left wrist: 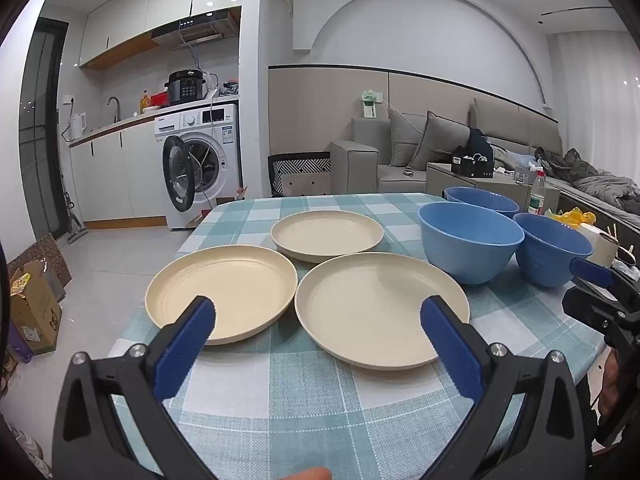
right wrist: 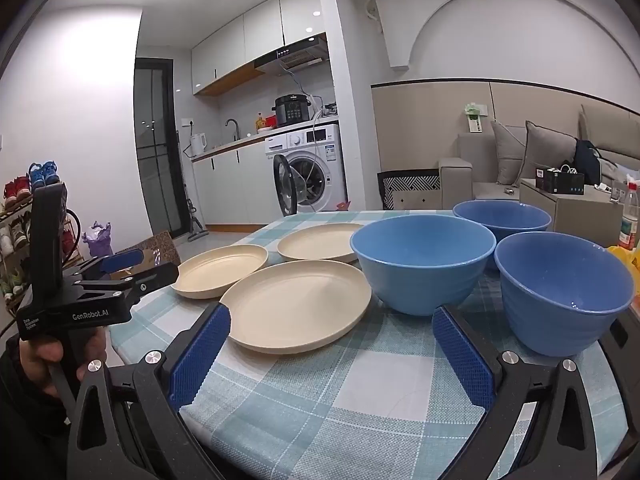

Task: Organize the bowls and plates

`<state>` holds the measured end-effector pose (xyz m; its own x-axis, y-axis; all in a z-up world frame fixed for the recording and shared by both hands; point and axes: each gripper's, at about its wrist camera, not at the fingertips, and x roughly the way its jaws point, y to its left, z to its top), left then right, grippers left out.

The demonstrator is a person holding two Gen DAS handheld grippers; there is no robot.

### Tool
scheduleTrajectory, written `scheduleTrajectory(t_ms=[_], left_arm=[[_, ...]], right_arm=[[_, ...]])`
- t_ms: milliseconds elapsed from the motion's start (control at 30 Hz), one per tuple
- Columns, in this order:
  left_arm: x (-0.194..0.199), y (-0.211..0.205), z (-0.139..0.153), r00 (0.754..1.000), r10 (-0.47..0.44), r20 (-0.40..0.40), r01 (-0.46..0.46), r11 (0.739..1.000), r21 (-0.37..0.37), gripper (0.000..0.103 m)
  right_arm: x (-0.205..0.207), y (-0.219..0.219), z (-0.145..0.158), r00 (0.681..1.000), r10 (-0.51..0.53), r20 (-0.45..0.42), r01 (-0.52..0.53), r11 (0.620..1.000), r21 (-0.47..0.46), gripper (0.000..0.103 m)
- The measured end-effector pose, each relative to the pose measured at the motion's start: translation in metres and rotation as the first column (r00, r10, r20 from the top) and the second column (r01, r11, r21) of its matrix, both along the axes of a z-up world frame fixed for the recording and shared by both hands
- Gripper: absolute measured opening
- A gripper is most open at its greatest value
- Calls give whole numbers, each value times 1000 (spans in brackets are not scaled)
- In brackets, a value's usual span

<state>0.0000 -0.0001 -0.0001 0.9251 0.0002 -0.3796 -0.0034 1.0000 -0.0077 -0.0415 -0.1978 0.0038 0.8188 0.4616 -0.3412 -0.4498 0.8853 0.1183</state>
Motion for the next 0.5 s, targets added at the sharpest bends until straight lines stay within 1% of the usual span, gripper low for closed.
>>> scheduleTrajectory(t_ms=[167, 267, 500], left_arm=[[0, 0, 0, 1000, -1, -3, 1, 1000, -8, 103], [1, -1, -4, 1000, -5, -3, 5, 1000, -2, 103], [0, -2, 0, 1000, -5, 1, 5, 1000, 5, 103]], right_arm=[[3, 1, 0, 1000, 1, 2, -1, 1000, 6, 103], [0, 0, 0, 1000, 0, 6, 0, 1000, 6, 103], [0, 1, 1, 1000, -4, 6, 4, 1000, 7, 103]])
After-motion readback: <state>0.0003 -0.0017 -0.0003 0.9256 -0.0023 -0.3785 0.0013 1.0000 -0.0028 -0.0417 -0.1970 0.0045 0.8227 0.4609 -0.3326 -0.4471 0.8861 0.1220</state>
